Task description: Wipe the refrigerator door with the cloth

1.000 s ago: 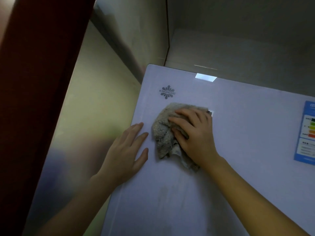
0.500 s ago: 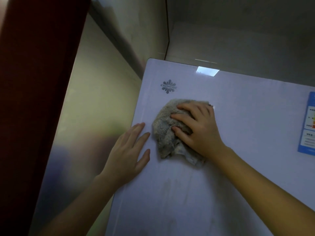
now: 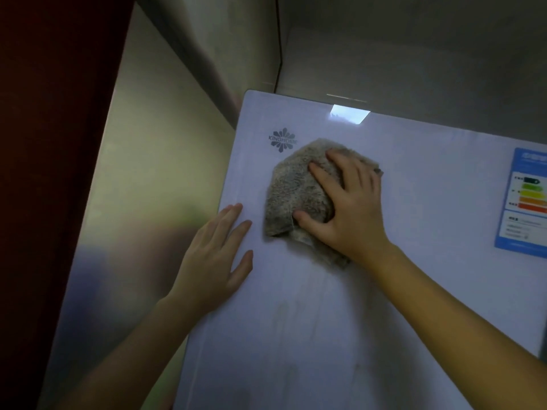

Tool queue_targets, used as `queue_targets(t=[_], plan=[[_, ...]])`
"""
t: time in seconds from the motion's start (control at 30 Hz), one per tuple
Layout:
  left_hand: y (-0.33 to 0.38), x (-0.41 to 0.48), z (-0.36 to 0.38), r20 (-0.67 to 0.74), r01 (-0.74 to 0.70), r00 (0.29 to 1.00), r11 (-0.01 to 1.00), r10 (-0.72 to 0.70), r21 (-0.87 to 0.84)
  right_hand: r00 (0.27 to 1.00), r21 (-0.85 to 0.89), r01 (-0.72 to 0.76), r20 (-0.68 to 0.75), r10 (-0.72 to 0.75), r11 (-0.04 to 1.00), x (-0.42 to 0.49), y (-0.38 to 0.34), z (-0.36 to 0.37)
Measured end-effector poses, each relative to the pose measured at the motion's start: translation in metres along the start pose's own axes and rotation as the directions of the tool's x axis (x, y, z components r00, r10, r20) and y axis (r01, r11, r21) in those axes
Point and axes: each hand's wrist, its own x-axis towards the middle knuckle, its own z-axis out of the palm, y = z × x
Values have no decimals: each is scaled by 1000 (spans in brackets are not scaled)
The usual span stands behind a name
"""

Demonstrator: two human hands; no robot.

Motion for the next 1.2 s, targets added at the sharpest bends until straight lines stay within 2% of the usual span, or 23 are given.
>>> queue_targets(t=[0.17,0.4,0.47,0.53,0.63,0.73,1.0,1.13,1.2], plan=[[1,2,-1,5,9,1000,1000,-9,2,997,-32,-13,-78,11,999,-5,0,1],[3,-1,2,-15,19,1000,1000,-19,4,983,51,100,-157,-91,994,-22,-1,9],[3,-1,2,-22,18,1000,1000,-18,-3,988,40,29,-155,-23,999,-27,-4,9],[3,-1,1,-24,16,1000,1000,-17,-12,981,40,-115,-153,120,993,-35,-13,8],[3,0,1,-28,19,999,1000,-20,-21,934,64,-307,-170,314,949,-46,-30,13],[4,-1,1,-45,22,999,999,-24,-36,910,85,-348,-208,358,934,-41,-35,16],[6,-3,7,-66,41,997,997,-46,-70,913,93,-336,-210,349,937,-51,-43,20],[8,-4,9,-70,48,996,997,-53,-67,978,35,-150,-143,154,988,-68,-42,20],[9,-4,10,-80,52,995,996,-57,-70,983,29,-117,-137,120,993,-64,-34,17]])
